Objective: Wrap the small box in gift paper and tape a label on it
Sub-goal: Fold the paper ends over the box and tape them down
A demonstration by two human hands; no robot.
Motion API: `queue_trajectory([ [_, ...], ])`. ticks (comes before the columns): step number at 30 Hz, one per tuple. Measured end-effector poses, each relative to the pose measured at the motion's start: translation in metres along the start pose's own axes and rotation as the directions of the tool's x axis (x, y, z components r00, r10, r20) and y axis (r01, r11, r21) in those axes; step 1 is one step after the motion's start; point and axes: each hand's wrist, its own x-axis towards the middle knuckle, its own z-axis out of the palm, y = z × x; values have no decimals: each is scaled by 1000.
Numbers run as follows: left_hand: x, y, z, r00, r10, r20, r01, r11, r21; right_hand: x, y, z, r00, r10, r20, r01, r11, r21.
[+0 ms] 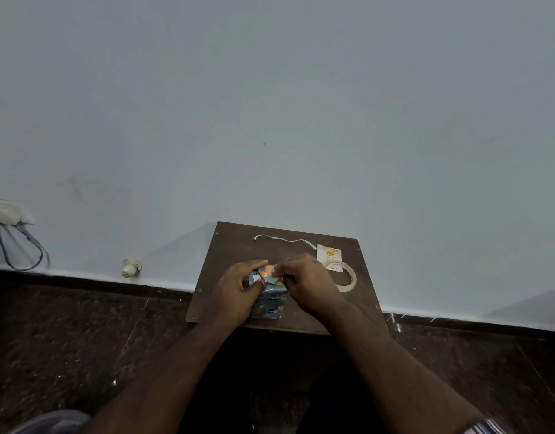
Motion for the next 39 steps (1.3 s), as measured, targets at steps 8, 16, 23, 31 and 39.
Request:
queue_trajectory([
  [8,2,-2,-2,997,-70,-26,72,995,67,1,-1,-6,984,-28,175,46,994,-95],
  [16,12,-4,-10,988,-151,34,147,984,105,1,-3,-12,956,-46,290,101,979,-176],
  [23,10,2,-8,989,-146,12,145,986,86,0,-1,-4,955,275,113,-286,953,98],
  [31,14,9,-18,991,0,136,-41,953,299,-7,6,4,905,362,221,-408,886,221],
  [39,9,20,-15,969,227,102,-249,886,392,2,5,8,864,444,238,-503,788,355],
])
